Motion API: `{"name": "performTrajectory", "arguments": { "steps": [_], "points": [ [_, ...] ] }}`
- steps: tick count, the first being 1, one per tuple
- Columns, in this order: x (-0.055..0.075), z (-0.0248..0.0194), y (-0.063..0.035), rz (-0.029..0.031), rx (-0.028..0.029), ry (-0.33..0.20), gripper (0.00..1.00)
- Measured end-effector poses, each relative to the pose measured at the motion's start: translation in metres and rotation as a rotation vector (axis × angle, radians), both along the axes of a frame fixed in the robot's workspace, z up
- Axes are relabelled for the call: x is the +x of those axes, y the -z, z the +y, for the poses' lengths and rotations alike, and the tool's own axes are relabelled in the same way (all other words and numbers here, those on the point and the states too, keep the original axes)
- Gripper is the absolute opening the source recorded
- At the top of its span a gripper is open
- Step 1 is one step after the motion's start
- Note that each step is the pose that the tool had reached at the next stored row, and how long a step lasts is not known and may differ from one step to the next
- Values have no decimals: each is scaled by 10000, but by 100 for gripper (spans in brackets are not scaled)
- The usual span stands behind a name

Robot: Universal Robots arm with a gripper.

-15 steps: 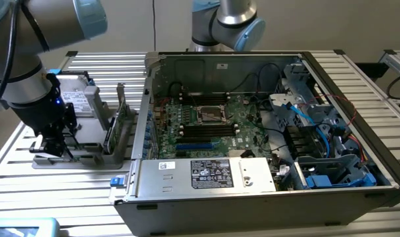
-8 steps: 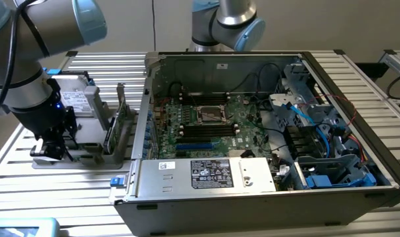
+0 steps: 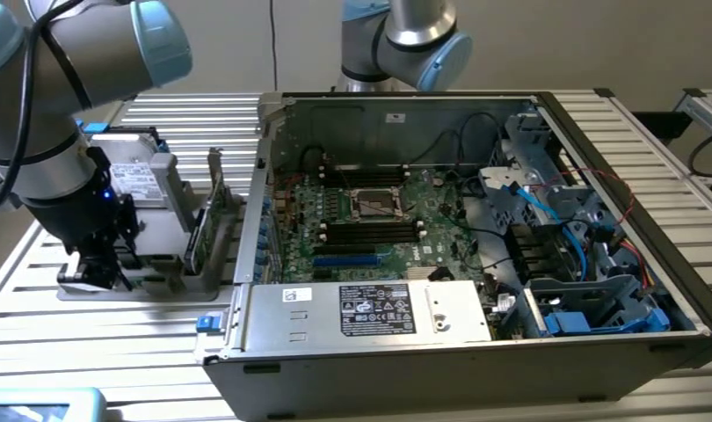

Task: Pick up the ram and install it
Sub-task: 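Pick up the ram and move it above insertion slot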

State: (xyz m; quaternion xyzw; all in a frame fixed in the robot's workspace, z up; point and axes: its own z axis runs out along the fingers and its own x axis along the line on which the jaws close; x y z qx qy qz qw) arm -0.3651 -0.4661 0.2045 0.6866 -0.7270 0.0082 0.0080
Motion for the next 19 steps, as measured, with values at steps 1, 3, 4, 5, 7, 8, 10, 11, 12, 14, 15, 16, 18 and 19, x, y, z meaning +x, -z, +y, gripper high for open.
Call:
{"name": "performTrajectory", "arguments": {
  "steps": [1,3,4,5,7,8,10,11,12,14,15,16,18,19],
  "points": [
    [0,0,9,-1,1,0,42],
    [0,0,26,-1,1,0,42],
    [-1,0,35,-1,1,0,42],
    [-2,-1,42,1,0,0,42],
    [-7,0,52,0,0,-1,42],
    [-10,0,57,-1,1,0,42],
    [-15,0,65,-2,3,-1,34],
    [-18,0,70,-1,3,-1,34],
    [-20,0,77,0,3,0,27],
    [-23,0,80,2,14,1,22],
    [-24,0,78,1,21,2,16],
    [-24,0,65,-6,35,3,14],
    [-24,0,12,-10,48,4,14],
    [-24,-1,-19,-11,51,4,14]
  ]
}}
